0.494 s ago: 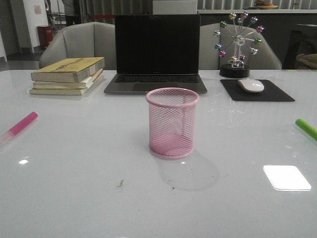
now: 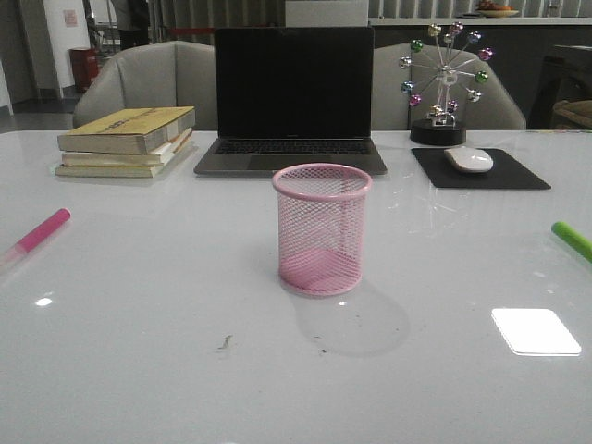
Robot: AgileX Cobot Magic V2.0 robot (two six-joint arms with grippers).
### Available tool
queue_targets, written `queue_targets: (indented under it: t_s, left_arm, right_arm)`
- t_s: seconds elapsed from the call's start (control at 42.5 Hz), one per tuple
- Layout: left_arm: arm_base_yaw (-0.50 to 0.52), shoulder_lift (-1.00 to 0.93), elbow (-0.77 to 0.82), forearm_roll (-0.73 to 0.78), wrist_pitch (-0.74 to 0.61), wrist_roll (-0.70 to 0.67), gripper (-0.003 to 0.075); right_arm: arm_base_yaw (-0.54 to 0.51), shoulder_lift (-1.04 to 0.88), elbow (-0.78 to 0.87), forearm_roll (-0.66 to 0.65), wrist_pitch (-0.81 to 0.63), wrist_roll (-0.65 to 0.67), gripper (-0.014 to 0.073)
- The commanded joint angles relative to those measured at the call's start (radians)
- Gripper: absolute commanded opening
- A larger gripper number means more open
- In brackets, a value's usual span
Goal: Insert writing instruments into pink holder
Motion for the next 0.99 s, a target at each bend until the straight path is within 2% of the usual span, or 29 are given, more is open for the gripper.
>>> queue_targets:
  t_s: [0.0, 0.212, 0.329, 0.518, 0.776, 0.965]
  left_arm:
    - [0.001, -0.019, 0.004, -0.01, -0.085, -0.009, 0.0092]
    - [0.001, -0.019, 0.004, -0.01, -0.089, -0.009, 0.0092]
    - [0.001, -0.019, -0.004, -0.008, -0.149, -0.009, 0.0092]
    - [0.001, -0.015, -0.143, -0.008, -0.127, -0.009, 0.0092]
    - [0.001, 0.047, -0.478, -0.008, 0.089, -0.009, 0.0092]
    - [0.001, 0.226, -0.691, -0.008, 0.349, -0.009, 0.0092]
  right_arm:
    - [-0.005, -0.019, -0.007, -0.001, -0.096, 0.004, 0.0056]
    - [-0.005, -0.019, -0.008, -0.001, -0.117, 0.004, 0.0056]
    - [-0.005, -0.019, -0.023, -0.001, -0.147, 0.004, 0.0056]
    - [-0.005, -0.019, -0.184, -0.001, -0.076, 0.004, 0.0056]
    - [-0.005, 0.104, -0.524, -0.002, 0.129, 0.003, 0.0056]
    - [-0.005, 0.286, -0.729, -0.002, 0.341, 0.003, 0.0056]
